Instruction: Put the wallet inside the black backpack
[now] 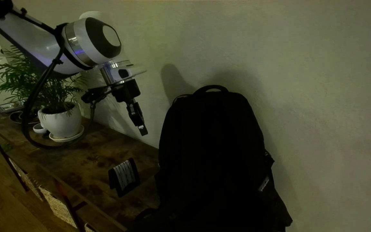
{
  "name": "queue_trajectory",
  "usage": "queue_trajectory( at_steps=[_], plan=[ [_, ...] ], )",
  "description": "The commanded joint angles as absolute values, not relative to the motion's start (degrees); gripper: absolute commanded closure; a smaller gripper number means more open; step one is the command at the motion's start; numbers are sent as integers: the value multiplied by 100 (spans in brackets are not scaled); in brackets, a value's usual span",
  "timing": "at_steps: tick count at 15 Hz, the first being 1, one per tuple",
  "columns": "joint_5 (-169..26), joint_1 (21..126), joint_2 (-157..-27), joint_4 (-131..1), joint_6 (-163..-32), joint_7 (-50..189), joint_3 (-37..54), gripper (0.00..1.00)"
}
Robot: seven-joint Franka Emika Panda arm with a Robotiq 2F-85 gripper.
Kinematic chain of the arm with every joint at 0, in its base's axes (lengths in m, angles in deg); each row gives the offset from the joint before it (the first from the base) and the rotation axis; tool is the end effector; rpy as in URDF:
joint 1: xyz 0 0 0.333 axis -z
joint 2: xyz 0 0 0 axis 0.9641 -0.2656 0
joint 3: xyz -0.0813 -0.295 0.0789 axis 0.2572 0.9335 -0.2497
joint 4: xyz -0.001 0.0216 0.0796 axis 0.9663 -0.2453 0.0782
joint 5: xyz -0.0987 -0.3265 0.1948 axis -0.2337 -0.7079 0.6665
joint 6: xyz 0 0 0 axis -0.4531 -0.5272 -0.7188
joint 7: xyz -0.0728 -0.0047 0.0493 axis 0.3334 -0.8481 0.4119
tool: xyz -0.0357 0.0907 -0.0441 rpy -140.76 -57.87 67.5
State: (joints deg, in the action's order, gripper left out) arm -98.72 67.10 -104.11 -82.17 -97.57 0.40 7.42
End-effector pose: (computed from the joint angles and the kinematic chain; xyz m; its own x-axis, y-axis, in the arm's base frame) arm 0.6223 0.0457 0.2295 0.6850 -0.6630 0.3020 -0.7272 -0.6476 0.2275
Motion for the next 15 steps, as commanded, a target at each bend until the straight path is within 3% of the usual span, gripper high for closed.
queue_trajectory(
  at_steps=[1,15],
  plan=[
    [-9454,6720,-10433,-8395,-9998,702,760,99],
    [-8276,6735,-10567,-8602,-10317,3205,711,99]
  ],
)
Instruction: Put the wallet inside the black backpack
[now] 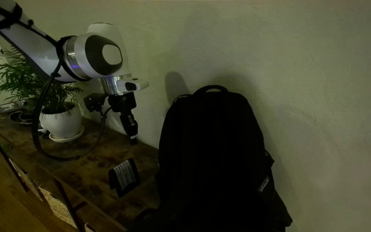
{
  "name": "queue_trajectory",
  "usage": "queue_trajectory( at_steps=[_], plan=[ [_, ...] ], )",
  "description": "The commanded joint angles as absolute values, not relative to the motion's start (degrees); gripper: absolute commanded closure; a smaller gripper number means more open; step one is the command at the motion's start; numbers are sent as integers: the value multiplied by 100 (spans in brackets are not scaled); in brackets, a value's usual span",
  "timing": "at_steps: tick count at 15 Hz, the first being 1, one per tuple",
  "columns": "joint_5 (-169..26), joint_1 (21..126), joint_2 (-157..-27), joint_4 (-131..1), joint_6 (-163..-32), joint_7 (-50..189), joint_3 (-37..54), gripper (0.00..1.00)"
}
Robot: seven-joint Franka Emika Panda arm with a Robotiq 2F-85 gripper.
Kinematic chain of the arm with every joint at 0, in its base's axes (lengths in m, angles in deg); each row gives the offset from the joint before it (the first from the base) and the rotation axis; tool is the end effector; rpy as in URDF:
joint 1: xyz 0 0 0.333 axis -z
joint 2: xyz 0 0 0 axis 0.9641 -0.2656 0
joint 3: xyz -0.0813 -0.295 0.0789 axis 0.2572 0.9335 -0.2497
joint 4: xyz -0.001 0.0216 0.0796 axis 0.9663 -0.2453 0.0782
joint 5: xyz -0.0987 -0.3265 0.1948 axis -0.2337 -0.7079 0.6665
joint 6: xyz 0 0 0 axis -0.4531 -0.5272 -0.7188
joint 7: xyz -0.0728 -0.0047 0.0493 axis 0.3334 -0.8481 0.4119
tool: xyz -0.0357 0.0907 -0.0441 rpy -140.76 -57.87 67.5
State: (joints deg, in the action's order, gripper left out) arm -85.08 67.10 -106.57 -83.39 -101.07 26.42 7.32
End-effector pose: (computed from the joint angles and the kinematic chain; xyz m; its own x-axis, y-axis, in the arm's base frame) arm 0.6147 0.0512 0.1983 0.8714 -0.4828 0.0867 -0.4901 -0.8488 0.1983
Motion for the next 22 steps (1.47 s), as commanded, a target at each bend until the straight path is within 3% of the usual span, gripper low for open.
queue_trajectory(
  at_steps=[1,4,5,8,16,18,22],
  plan=[
    [-8227,6734,-10573,-8630,-10329,3372,717,99],
    [-8127,6722,-10593,-8697,-10314,3826,749,99],
    [-8070,6728,-10598,-8710,-10287,3960,744,70],
    [-8053,6686,-10600,-8735,-10265,4244,804,57],
    [-7982,6723,-10648,-8704,-10351,4881,798,5],
    [-7930,6731,-10668,-8703,-10368,5016,781,0],
    [-7814,6752,-10711,-8726,-10410,5224,756,0]
  ],
)
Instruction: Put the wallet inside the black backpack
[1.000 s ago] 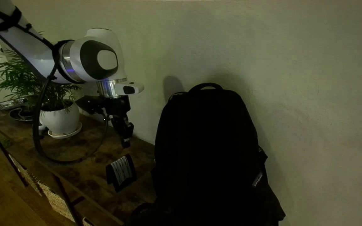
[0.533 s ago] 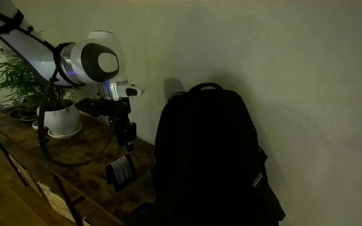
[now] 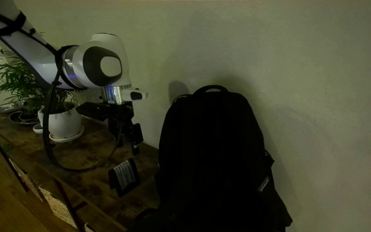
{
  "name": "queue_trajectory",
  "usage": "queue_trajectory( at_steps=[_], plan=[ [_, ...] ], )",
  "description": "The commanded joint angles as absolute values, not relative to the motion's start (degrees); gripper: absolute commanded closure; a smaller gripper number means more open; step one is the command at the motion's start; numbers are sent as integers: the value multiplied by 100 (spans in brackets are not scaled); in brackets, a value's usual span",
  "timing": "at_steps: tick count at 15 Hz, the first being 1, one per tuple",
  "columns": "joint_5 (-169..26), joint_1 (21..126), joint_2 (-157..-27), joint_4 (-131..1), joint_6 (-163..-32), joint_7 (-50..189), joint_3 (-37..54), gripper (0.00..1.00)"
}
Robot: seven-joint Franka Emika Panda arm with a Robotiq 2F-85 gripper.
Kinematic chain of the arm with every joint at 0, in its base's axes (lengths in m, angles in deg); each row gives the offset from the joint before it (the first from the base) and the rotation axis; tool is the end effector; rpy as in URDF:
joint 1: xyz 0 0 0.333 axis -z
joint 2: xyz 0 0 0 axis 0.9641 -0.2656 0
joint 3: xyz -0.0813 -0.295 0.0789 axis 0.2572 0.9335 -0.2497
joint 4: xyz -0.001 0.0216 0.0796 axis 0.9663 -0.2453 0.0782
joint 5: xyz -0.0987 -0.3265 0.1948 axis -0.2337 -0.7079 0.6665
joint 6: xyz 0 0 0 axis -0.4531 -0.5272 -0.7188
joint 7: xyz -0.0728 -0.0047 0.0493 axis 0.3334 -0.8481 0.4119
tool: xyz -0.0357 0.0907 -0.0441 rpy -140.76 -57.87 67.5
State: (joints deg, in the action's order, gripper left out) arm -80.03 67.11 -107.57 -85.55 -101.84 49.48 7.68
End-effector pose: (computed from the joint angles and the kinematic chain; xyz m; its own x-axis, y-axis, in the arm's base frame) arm 0.5999 0.0464 0.1746 0.9816 -0.1848 -0.0489 -0.1736 -0.9688 0.1768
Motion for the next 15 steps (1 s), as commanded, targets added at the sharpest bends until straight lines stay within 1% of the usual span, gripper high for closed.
queue_trajectory(
  at_steps=[1,15],
  plan=[
    [-7792,6755,-10723,-8726,-10418,5268,752,0],
    [-7376,6796,-11102,-8588,-10636,5827,654,0]
  ],
)
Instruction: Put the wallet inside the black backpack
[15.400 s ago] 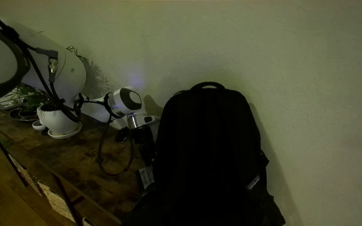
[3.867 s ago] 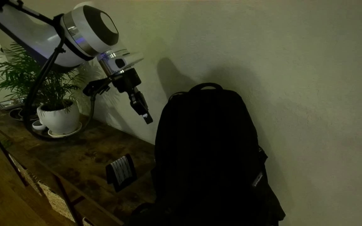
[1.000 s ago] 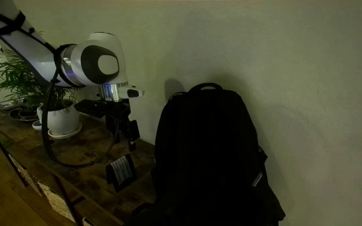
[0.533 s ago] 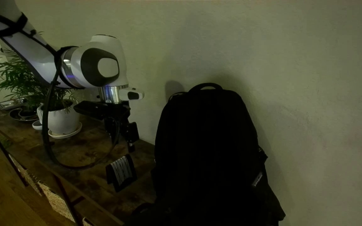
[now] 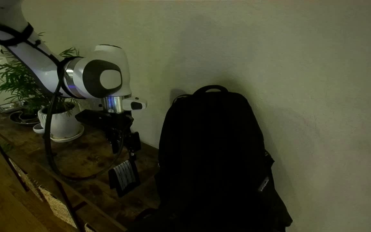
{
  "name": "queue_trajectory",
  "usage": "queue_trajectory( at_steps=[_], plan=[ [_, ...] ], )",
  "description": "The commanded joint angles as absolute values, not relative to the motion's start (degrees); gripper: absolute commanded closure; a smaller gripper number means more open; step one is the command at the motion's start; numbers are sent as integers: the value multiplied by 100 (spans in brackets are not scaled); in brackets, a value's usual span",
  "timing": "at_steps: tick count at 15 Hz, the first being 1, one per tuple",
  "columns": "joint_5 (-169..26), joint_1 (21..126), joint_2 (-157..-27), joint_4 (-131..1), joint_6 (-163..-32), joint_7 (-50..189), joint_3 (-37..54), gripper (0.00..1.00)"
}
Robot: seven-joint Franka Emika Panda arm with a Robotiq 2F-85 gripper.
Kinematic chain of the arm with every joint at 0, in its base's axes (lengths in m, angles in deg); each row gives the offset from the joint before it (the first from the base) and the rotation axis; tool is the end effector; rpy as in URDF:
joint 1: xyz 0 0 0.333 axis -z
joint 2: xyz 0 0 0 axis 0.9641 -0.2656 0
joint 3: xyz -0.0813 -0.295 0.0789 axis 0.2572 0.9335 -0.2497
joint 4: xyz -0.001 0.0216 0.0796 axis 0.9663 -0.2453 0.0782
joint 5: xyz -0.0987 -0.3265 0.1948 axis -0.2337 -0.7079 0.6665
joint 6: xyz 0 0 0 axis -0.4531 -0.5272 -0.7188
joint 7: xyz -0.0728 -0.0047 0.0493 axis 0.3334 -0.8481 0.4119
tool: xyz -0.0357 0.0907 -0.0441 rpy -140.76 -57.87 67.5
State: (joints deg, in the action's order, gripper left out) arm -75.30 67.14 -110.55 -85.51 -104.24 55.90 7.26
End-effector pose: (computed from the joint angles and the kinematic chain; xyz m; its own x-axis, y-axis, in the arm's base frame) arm 0.5956 0.0508 0.1467 0.9878 -0.1292 -0.0865 -0.1184 -0.9857 0.1201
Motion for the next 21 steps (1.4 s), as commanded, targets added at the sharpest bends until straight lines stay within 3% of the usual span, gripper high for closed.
queue_trajectory(
  at_steps=[1,21],
  plan=[
    [-7371,6799,-11132,-8581,-10667,5853,649,0],
    [-7089,6923,-11788,-8092,-10877,6478,543,0]
  ],
)
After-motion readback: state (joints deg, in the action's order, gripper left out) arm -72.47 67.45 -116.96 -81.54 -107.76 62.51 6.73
